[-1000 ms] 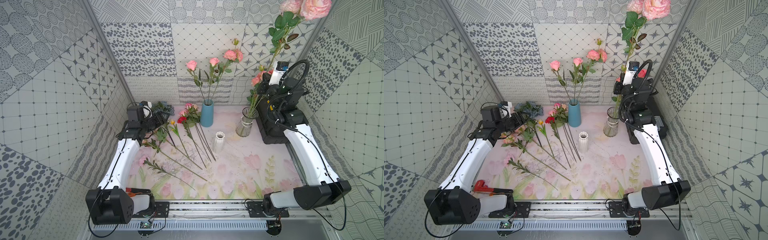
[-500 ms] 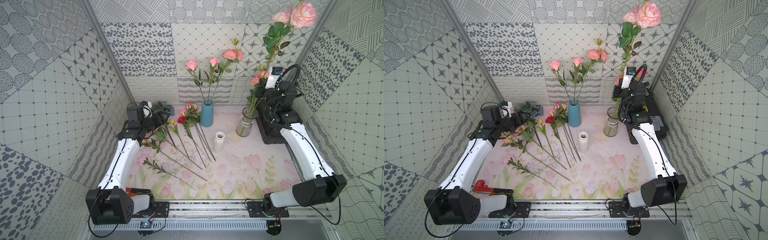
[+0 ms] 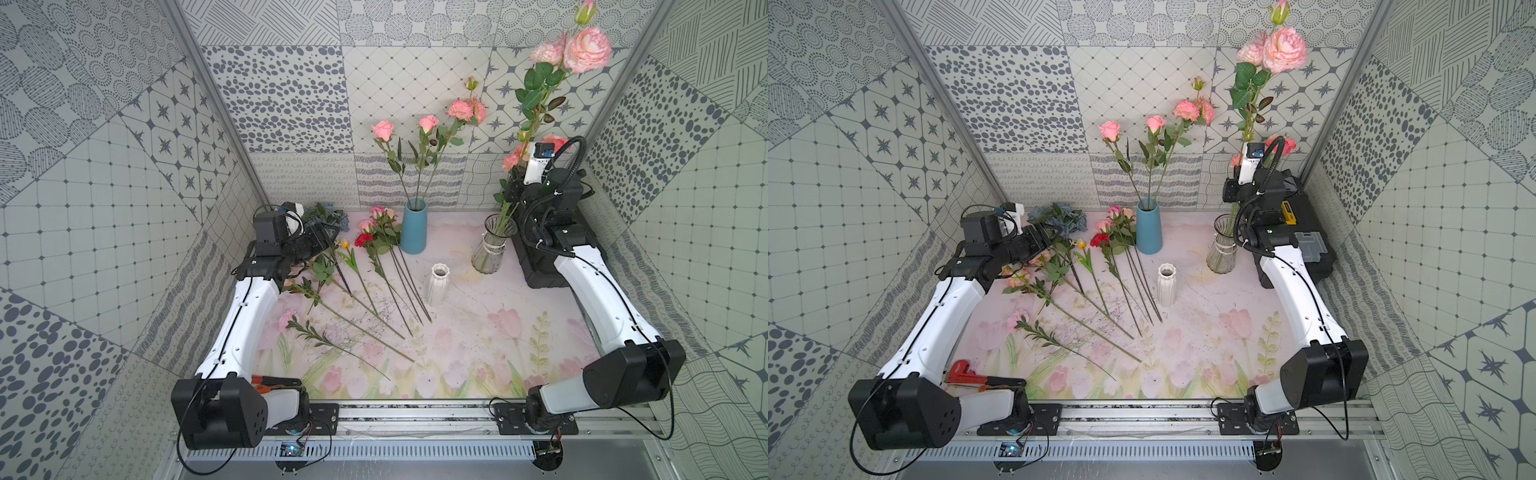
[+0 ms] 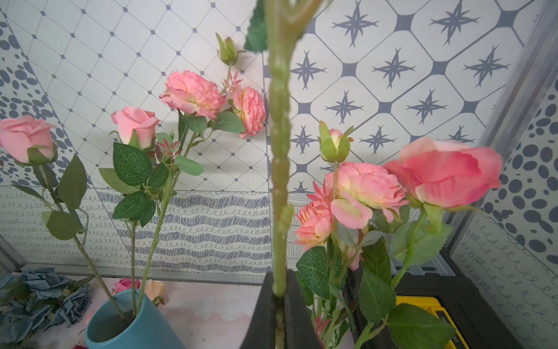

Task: Place the pink flowers into the vase
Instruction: Place the flower in the vase.

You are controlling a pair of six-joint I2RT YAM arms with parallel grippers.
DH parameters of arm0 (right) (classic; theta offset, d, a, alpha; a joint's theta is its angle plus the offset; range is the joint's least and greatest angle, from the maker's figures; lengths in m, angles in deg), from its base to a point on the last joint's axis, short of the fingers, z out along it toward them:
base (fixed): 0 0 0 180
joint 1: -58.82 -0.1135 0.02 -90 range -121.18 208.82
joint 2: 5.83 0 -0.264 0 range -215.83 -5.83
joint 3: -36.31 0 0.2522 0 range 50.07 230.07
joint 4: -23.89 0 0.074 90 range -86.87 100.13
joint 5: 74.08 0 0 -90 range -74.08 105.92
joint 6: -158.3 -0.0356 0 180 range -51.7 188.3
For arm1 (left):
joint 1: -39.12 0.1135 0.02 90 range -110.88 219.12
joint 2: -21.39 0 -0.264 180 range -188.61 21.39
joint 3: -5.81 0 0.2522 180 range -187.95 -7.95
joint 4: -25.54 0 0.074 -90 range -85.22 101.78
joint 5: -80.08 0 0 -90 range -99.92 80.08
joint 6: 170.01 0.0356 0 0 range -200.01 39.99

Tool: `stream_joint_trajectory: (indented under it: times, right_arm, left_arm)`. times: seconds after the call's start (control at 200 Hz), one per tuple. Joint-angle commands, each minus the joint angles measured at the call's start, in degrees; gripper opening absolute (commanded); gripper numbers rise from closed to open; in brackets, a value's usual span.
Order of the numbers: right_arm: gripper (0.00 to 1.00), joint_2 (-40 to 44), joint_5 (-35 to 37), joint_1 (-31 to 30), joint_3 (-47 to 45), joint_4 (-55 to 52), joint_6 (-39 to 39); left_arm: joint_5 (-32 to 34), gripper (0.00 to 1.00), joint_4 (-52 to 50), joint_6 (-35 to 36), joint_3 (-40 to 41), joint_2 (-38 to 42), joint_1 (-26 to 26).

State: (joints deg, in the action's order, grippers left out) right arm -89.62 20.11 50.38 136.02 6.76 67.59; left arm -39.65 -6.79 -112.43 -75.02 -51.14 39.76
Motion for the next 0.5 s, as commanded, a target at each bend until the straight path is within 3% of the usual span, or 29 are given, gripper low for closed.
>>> stream_joint_trajectory:
  times: [0.0, 0.495]
  right_arm:
    - [0.0, -0.5, -1.0, 0.4, -1.1, 3.6, 0.7]
    - [0.0, -0.2, -4.1, 0.6, -6.1, 3.6, 0.1]
  left_arm:
    - [-1.0, 0.69, 1.5, 0.4, -0.3, -0.7, 0.2]
    - [0.2, 0.7, 1.0, 0.2, -0.1, -0.7, 0.5]
